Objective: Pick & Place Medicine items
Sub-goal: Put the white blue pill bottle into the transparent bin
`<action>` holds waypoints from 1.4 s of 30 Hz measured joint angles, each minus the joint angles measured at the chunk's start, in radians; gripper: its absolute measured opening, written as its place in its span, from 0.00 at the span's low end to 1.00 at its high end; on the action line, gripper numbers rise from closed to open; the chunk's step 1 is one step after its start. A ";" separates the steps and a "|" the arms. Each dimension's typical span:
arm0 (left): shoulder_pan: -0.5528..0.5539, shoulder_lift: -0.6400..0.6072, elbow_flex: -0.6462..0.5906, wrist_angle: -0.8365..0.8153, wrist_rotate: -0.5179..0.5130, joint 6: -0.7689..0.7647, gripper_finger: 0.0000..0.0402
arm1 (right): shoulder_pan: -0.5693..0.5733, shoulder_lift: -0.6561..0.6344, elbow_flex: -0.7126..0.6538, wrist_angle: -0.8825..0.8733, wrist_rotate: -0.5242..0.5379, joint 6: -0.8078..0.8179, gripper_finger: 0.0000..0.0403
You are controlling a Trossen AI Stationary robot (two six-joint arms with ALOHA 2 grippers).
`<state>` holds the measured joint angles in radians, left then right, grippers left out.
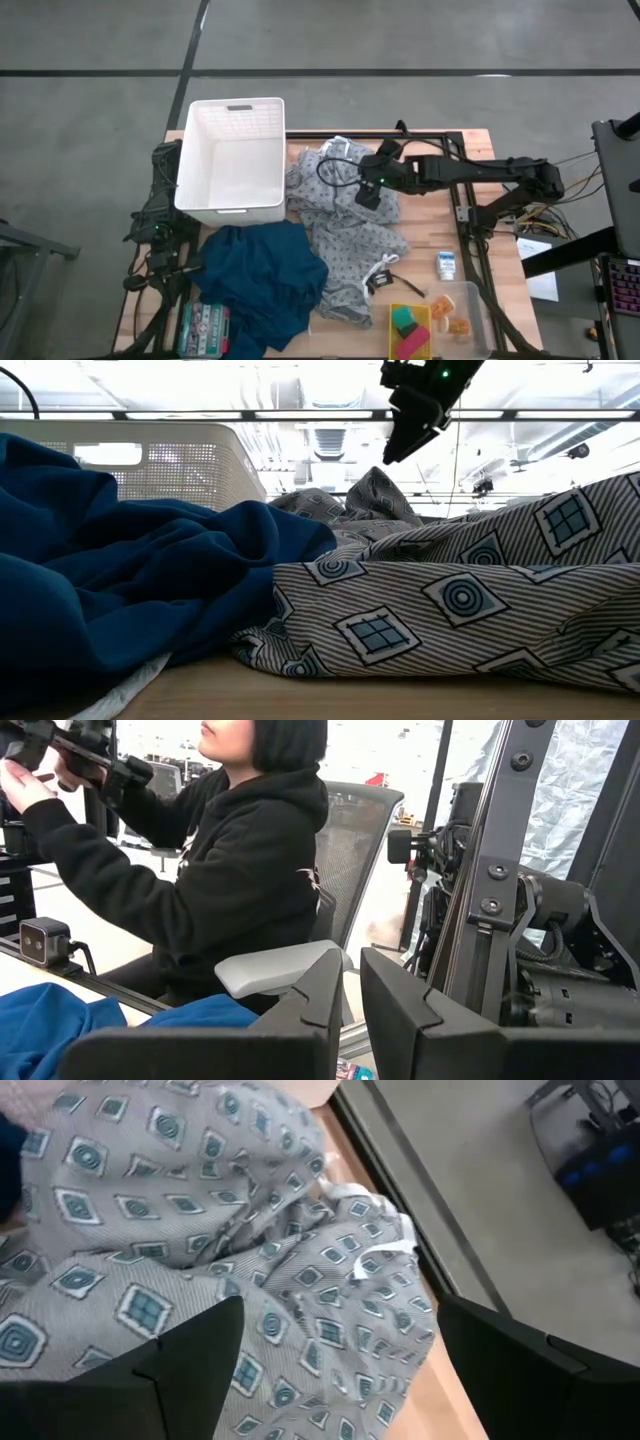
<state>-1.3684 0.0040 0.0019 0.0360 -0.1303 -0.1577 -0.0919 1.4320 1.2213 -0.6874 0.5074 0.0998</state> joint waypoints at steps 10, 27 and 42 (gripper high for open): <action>0.000 0.000 0.000 0.000 0.000 0.000 0.12 | 0.007 0.038 0.000 0.012 -0.011 0.028 0.81; 0.000 0.000 0.000 0.000 0.000 0.000 0.12 | 0.006 -0.025 0.157 -0.566 -0.201 0.380 0.81; 0.000 0.000 0.000 0.000 0.000 0.000 0.12 | 0.030 -0.030 0.172 -0.882 -0.465 0.524 0.81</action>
<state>-1.3683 0.0040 0.0019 0.0359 -0.1302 -0.1577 -0.0615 1.4023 1.3929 -1.5694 0.0428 0.6235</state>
